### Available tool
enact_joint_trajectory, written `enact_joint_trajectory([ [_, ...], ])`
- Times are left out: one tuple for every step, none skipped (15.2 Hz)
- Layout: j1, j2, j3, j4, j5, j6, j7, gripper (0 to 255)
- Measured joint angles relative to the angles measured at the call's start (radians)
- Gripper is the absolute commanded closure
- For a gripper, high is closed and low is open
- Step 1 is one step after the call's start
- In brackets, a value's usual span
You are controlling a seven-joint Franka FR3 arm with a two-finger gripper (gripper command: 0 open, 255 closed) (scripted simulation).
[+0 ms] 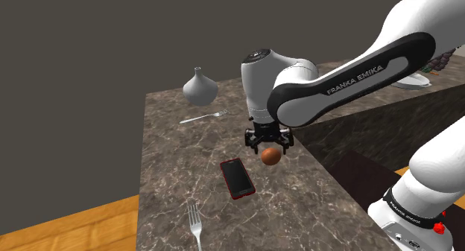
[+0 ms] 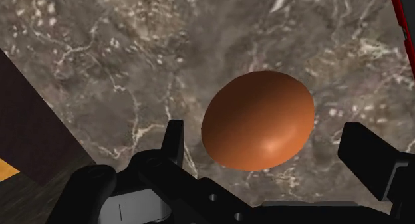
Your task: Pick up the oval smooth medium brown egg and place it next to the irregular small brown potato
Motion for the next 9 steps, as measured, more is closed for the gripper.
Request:
enact_joint_trajectory([
  [-0.002, 0.009, 0.003, -0.007, -0.006, 0.014, 0.006, 0],
  [-0.003, 0.012, 0.003, -0.018, -0.008, 0.026, 0.007, 0],
  [-0.006, 0.022, 0.005, -0.027, -0.017, 0.042, 0.011, 0],
  [-0.007, 0.027, 0.007, -0.034, -0.020, 0.053, 0.016, 0],
  [-0.007, 0.030, 0.008, -0.038, -0.022, 0.058, 0.018, 0],
  [-0.007, 0.032, 0.009, -0.040, -0.023, 0.062, 0.020, 0],
  [-0.007, 0.033, 0.010, -0.040, -0.024, 0.063, 0.021, 0],
  [-0.007, 0.033, 0.010, -0.041, -0.024, 0.064, 0.021, 0],
  [-0.007, 0.033, 0.010, -0.041, -0.024, 0.064, 0.021, 0],
])
